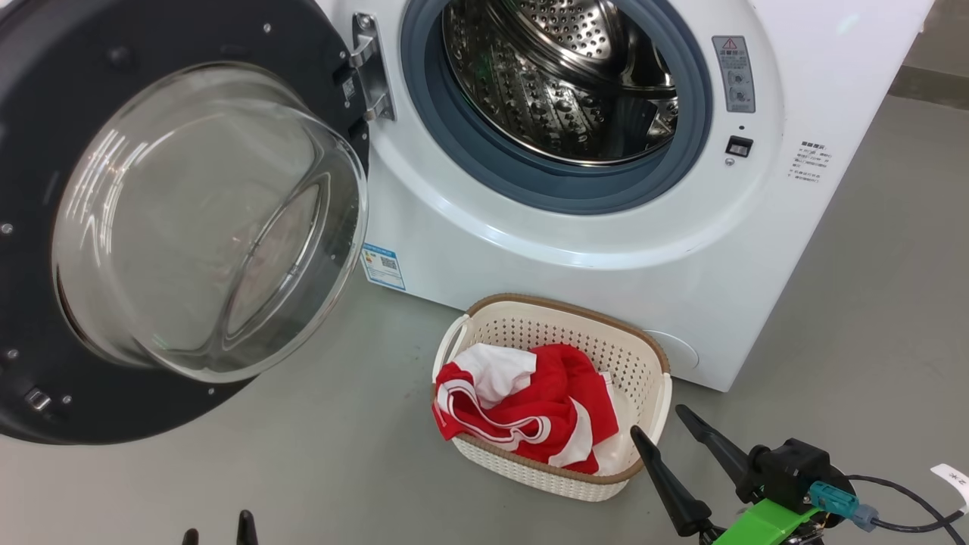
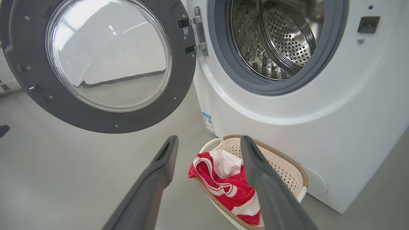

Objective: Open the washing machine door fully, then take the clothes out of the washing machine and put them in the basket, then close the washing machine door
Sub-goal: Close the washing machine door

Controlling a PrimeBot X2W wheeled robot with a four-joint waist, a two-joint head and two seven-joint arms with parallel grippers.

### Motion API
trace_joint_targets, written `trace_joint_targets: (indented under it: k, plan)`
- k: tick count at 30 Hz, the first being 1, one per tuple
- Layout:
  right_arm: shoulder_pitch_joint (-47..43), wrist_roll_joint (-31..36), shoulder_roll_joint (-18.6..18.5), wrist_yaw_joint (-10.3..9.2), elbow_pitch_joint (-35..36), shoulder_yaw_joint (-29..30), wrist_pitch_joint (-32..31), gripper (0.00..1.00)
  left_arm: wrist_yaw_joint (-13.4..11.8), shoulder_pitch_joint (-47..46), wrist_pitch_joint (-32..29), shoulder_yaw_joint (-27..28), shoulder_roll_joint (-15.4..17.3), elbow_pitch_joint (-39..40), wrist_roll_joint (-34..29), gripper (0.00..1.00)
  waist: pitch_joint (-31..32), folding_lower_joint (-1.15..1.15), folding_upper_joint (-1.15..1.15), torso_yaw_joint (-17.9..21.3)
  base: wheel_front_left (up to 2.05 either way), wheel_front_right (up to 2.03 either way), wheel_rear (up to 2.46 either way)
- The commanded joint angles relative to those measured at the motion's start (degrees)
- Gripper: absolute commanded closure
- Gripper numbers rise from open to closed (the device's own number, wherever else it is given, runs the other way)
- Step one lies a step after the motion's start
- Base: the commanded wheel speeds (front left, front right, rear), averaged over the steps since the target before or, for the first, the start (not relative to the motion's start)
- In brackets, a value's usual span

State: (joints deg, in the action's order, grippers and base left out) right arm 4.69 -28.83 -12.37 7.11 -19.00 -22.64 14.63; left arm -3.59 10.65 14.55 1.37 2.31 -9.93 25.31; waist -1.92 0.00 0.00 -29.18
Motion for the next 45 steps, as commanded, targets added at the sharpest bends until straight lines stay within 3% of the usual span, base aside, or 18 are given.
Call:
trace_joint_targets:
  k: [1,5,6,7,8,9,15,19,22,25,29,35,36,37,39,45]
  plan:
    - [2.1,-0.6,-0.6,0.37,1.1,-1.0,0.4,0.00,-0.5,-0.7,0.4,1.3,0.6,1.8,0.1,0.00,0.2,0.00,0.00,0.0,0.00,0.00,0.00]
    - [1.7,-0.8,-0.3,0.37,1.0,-1.0,0.4,0.00,0.0,-0.7,0.4,0.9,0.6,2.1,0.1,0.00,0.6,0.00,0.00,0.3,0.00,0.00,0.00]
    - [1.6,-0.8,-0.2,0.37,1.0,-0.9,0.4,0.00,0.4,-0.8,0.4,1.0,0.6,2.2,0.5,0.16,0.8,0.00,0.00,0.3,0.00,0.00,0.00]
    - [1.4,-0.8,-0.1,0.37,1.0,-0.9,0.4,0.00,0.9,-1.0,0.4,1.1,0.6,2.3,1.2,0.53,0.9,0.00,0.00,0.4,0.00,0.00,0.00]
    - [1.3,-0.8,0.1,0.37,1.1,-0.7,0.4,0.00,1.3,-1.2,0.4,1.4,0.6,2.5,1.4,0.82,1.0,0.00,0.00,0.5,0.00,0.00,0.00]
    - [1.1,-0.8,0.2,0.37,1.1,-0.6,0.4,0.00,1.9,-1.7,0.4,1.7,0.6,3.0,1.2,1.00,1.1,0.00,0.00,0.5,0.00,0.00,0.00]
    - [-0.2,-0.3,0.8,0.37,1.6,0.8,0.4,0.00,4.6,-8.2,0.4,8.2,0.6,12.8,-2.8,1.00,1.2,0.00,0.00,0.6,0.00,0.00,0.00]
    - [-0.9,0.1,0.8,0.37,1.8,1.6,0.4,0.00,7.7,-15.6,0.4,14.2,0.7,19.4,-7.8,1.00,0.8,0.00,0.00,0.6,0.00,0.00,0.00]
    - [-1.3,0.3,1.1,0.37,2.1,2.6,0.4,0.00,9.4,-22.4,0.4,18.6,2.5,21.1,-9.2,1.00,0.4,0.00,0.00,0.6,0.00,0.00,0.00]
    - [-1.8,0.7,1.2,0.37,2.7,3.7,0.4,0.00,10.4,-30.2,0.4,22.2,6.4,19.4,-8.6,1.00,-0.7,0.00,0.00,0.5,0.00,0.00,0.00]
    - [-2.4,1.2,1.4,0.37,3.3,5.9,0.4,0.00,10.9,-40.0,0.4,25.1,12.2,12.8,-6.9,1.00,-1.8,0.00,0.00,0.2,0.00,0.00,0.00]
    - [-2.4,1.9,1.8,0.37,4.3,7.9,0.4,0.00,11.0,-52.0,0.3,31.4,18.7,-4.2,3.8,1.00,-3.9,0.00,0.00,0.5,0.00,0.00,0.00]
    - [-2.4,1.9,1.8,0.37,4.3,7.9,0.4,0.00,11.0,-52.0,0.3,31.4,18.7,-4.2,3.8,1.00,-3.9,0.00,0.00,0.5,0.00,0.00,0.00]
    - [-2.3,2.0,1.8,0.37,4.5,8.2,0.4,0.00,11.1,-54.9,-1.3,32.7,21.3,-10.8,7.1,1.00,-4.3,0.00,0.00,0.5,0.00,0.00,0.00]
    - [-2.3,2.1,1.8,0.37,4.5,8.5,0.4,0.00,11.1,-57.5,-5.3,34.0,23.5,-17.5,10.2,1.00,-4.6,0.00,0.00,0.5,0.00,0.00,0.00]
    - [-1.9,2.2,1.7,0.37,4.6,8.6,0.4,0.00,9.4,-62.8,-19.6,35.0,29.5,-33.9,15.1,1.00,-5.3,0.00,0.00,0.2,0.00,0.00,0.00]
